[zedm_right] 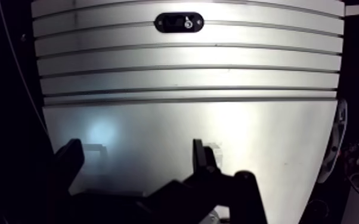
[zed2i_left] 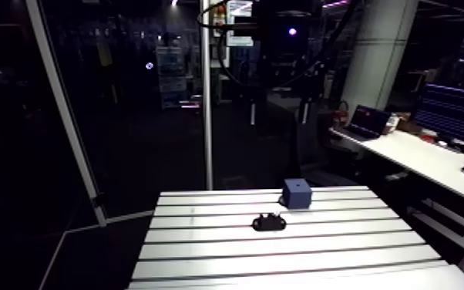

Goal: Pick up the M10 bolt and insert it into the hole until fully seated.

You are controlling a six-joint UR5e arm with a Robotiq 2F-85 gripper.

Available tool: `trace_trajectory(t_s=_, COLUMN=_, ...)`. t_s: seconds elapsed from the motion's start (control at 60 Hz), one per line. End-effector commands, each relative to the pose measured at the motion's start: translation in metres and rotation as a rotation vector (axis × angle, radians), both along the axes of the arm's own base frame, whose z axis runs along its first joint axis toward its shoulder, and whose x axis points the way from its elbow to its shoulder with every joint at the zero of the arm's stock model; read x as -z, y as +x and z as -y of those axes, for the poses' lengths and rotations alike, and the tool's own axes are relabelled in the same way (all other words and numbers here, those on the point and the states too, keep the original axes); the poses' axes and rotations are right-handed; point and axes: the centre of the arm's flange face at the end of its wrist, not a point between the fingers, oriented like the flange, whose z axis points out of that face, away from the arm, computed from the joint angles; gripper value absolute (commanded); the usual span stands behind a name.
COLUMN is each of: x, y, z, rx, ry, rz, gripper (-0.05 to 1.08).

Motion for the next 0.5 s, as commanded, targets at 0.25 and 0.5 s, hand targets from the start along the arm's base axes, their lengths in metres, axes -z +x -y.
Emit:
trace_trajectory(t_s=0.25, x=0.0366, y=-0.0708, z=0.0263, rx=-0.077, ry=-0.047, rz=0.001, gripper=0.00)
trace_trajectory(t_s=0.5, x=0.0337, y=-0.0709, z=0.0273, rx=-0.079, ry=-0.048, rz=-0.006, gripper=0.00)
